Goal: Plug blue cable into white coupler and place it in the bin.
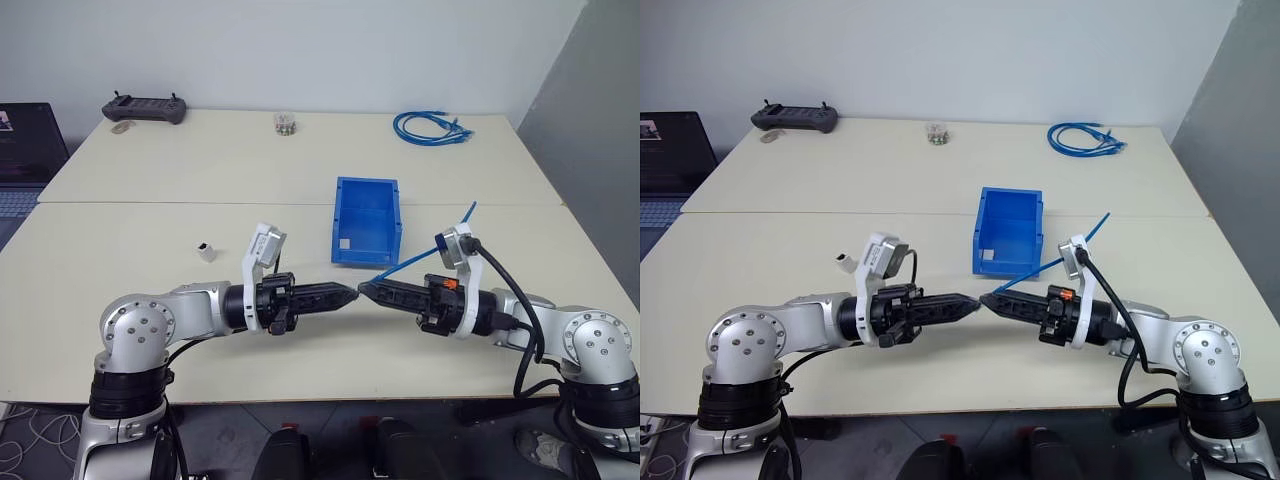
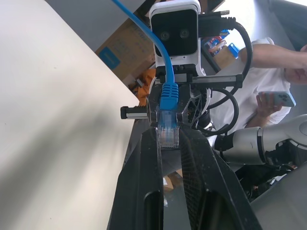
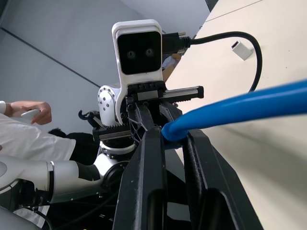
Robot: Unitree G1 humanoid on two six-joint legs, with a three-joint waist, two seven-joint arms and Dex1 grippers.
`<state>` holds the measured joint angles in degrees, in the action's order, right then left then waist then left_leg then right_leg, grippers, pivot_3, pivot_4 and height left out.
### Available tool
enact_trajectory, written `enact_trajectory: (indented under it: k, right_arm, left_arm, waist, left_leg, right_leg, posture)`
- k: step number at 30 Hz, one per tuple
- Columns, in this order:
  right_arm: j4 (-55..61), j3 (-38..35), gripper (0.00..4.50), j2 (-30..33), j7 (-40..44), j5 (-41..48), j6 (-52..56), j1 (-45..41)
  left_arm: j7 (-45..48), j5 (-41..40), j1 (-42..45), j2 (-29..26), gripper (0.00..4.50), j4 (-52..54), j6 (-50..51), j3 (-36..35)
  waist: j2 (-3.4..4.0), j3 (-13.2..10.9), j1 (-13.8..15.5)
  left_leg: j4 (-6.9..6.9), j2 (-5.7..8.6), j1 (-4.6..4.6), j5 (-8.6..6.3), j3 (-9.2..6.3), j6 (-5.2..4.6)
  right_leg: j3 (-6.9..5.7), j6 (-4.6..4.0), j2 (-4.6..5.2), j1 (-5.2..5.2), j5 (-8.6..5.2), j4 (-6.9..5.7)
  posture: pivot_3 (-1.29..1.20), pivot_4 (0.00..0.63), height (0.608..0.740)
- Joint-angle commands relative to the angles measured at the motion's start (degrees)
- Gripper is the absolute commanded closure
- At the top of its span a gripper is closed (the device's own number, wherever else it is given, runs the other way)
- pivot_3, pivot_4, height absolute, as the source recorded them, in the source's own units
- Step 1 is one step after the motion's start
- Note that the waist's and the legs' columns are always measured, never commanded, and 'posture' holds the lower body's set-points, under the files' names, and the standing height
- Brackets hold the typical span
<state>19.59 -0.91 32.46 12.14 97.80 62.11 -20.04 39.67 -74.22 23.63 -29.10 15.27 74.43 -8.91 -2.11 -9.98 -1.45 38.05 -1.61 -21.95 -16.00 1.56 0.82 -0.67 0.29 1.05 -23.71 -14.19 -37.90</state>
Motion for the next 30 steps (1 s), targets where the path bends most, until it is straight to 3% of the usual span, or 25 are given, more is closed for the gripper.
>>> enact_trajectory:
  k: [1,5,9,12,15,17,21,26,30]
  right_arm:
    - [0.2,-0.3,4.32,-0.3,-0.5,1.1,-1.3,-1.3]
    - [0.1,-0.4,4.32,-0.4,-1.1,0.8,-1.5,-1.5]
    - [-0.5,-0.5,4.32,0.1,0.0,-1.3,-1.3,-1.9]
    - [-1.5,-0.8,4.32,0.3,1.2,-3.3,-1.3,-2.4]
    - [-2.1,-1.0,4.32,0.4,2.5,-5.7,-1.2,-2.7]
    - [-2.4,-1.4,4.32,0.7,3.2,-6.4,-1.1,-2.7]
    - [-3.7,-1.8,4.32,0.7,4.2,-7.9,-0.8,-3.9]
    - [-5.0,-2.1,4.32,1.1,5.1,-8.9,-0.2,-5.7]
    - [-5.3,-2.3,4.32,1.6,5.2,-9.0,0.3,-6.2]
  left_arm:
    - [0.3,-0.3,0.3,-0.6,3.72,1.4,-1.2,0.5]
    - [4.3,1.4,-0.7,-4.0,2.94,3.8,-2.1,1.7]
    - [11.8,10.8,-3.9,-11.2,2.15,8.7,-9.6,5.9]
    - [10.7,25.8,-8.1,-15.9,1.45,10.0,-21.4,9.6]
    - [-0.8,39.4,-10.0,-14.9,0.68,8.4,-28.9,11.2]
    - [-13.5,44.6,-9.9,-9.5,0.2,7.2,-28.6,7.8]
    - [-37.2,57.8,-9.1,1.9,0.2,4.7,-29.6,3.1]
    - [-56.6,65.3,-5.5,17.7,0.2,-2.0,-31.1,-1.5]
    - [-64.2,68.6,-1.2,26.0,0.2,-11.8,-36.5,-2.6]
  waist:
    - [0.0,0.0,0.0]
    - [0.0,0.0,0.0]
    - [0.05,0.0,-0.1]
    - [0.06,0.0,0.0]
    - [0.07,0.0,0.1]
    - [0.08,0.0,0.3]
    - [0.02,0.0,1.2]
    - [-0.04,0.0,1.5]
    - [-0.05,0.0,2.0]
  left_leg:
    - [0.0,0.0,0.0,0.0,0.0,0.0]
    - [-0.01,0.0,-0.01,0.0,0.0,0.0]
    - [-0.1,-0.02,-0.01,0.0,0.07,0.0]
    - [-0.08,-0.01,-0.05,0.0,0.07,0.0]
    - [-0.1,-0.02,-0.04,0.0,0.1,0.0]
    - [-0.09,-0.06,-0.09,0.0,0.08,0.0]
    - [-0.05,-0.05,-0.34,-0.01,0.07,-0.01]
    - [0.04,-0.01,-0.69,-0.01,0.05,-0.01]
    - [0.12,0.04,-0.82,0.0,-0.02,-0.02]
  right_leg:
    - [0.0,0.0,0.0,0.0,0.0,0.0]
    - [0.0,0.0,0.0,-0.02,0.0,0.0]
    - [0.05,-0.01,-0.01,-0.08,0.0,0.03]
    - [0.05,-0.01,0.0,-0.12,-0.01,0.04]
    - [0.09,-0.01,0.02,-0.12,0.0,0.06]
    - [0.06,0.01,0.02,-0.15,0.01,0.09]
    - [0.05,0.14,0.07,-0.27,0.09,0.18]
    - [0.02,0.11,0.16,-0.48,0.17,0.19]
    - [-0.05,0.05,0.2,-0.47,0.36,0.26]
  posture:
    - [0.0,0.15,0.74]
    - [0.0,0.15,0.74]
    - [0.0,0.15,0.74]
    - [0.0,0.15,0.74]
    - [0.0,0.15,0.74]
    - [0.0,0.15,0.74]
    - [0.0,0.15,0.74]
    - [0.0,0.15,0.74]
    - [0.0,0.15,0.74]
